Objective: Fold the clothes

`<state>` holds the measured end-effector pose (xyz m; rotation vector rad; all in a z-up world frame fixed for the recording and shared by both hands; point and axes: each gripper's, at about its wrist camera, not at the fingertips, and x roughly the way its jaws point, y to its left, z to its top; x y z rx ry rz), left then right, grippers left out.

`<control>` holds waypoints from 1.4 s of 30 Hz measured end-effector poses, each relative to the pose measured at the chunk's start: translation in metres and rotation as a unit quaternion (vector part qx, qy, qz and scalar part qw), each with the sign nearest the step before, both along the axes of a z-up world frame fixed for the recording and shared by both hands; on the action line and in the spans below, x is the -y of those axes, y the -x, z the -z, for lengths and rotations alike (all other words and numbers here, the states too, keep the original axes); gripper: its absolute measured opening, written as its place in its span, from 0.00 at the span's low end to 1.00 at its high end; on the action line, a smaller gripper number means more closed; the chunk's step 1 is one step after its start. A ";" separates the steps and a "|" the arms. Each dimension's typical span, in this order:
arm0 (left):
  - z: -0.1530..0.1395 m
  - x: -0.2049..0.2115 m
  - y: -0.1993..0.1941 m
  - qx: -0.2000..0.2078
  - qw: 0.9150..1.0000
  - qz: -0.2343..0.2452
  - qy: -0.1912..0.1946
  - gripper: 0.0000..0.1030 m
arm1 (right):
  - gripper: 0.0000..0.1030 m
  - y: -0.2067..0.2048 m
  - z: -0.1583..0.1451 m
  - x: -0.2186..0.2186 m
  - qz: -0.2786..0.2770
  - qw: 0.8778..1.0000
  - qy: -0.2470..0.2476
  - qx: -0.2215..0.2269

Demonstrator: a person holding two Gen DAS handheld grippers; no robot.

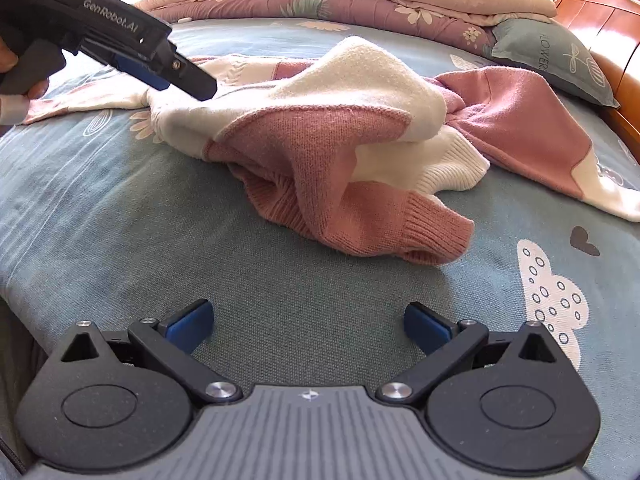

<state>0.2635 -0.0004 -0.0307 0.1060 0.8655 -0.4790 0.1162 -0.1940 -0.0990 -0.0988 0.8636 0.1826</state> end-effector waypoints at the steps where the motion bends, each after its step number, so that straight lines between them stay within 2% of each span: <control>1: -0.004 0.005 0.002 0.006 1.000 0.008 0.001 0.79 | 1.00 0.002 -0.001 0.001 -0.004 1.000 -0.003 -0.004; 5: -0.011 0.028 0.004 0.015 0.999 0.031 0.007 0.80 | 1.00 0.014 -0.007 0.013 -0.012 0.999 -0.034 -0.012; 10: -0.004 0.044 0.004 0.004 0.999 0.034 0.022 0.80 | 1.00 0.027 -0.017 0.042 0.018 0.999 -0.046 0.001; 13: -0.001 0.044 0.006 0.005 0.999 0.024 0.024 0.80 | 1.00 0.025 -0.024 0.066 0.041 0.998 -0.053 0.008; 19: -0.006 0.035 0.008 0.040 0.999 -0.010 0.018 0.80 | 1.00 -0.002 -0.045 0.115 0.083 0.994 -0.052 0.039; 23: -0.010 0.028 0.007 0.053 0.998 -0.036 0.025 0.80 | 1.00 -0.044 -0.057 0.139 0.116 0.990 0.035 0.078; 27: -0.010 0.021 0.005 0.055 0.996 -0.059 0.041 0.80 | 1.00 -0.094 -0.040 0.142 0.086 0.981 0.150 0.083; 30: -0.009 0.016 0.002 0.053 0.995 -0.068 0.044 0.80 | 1.00 -0.126 -0.019 0.137 0.047 0.968 0.232 0.080; 33: -0.008 0.011 -0.001 0.049 0.995 -0.075 0.045 0.80 | 1.00 -0.146 0.002 0.127 0.002 0.955 0.283 0.091; 42: -0.004 0.009 -0.007 0.046 0.994 -0.082 0.047 0.80 | 1.00 -0.178 -0.013 0.161 0.108 0.946 0.270 0.142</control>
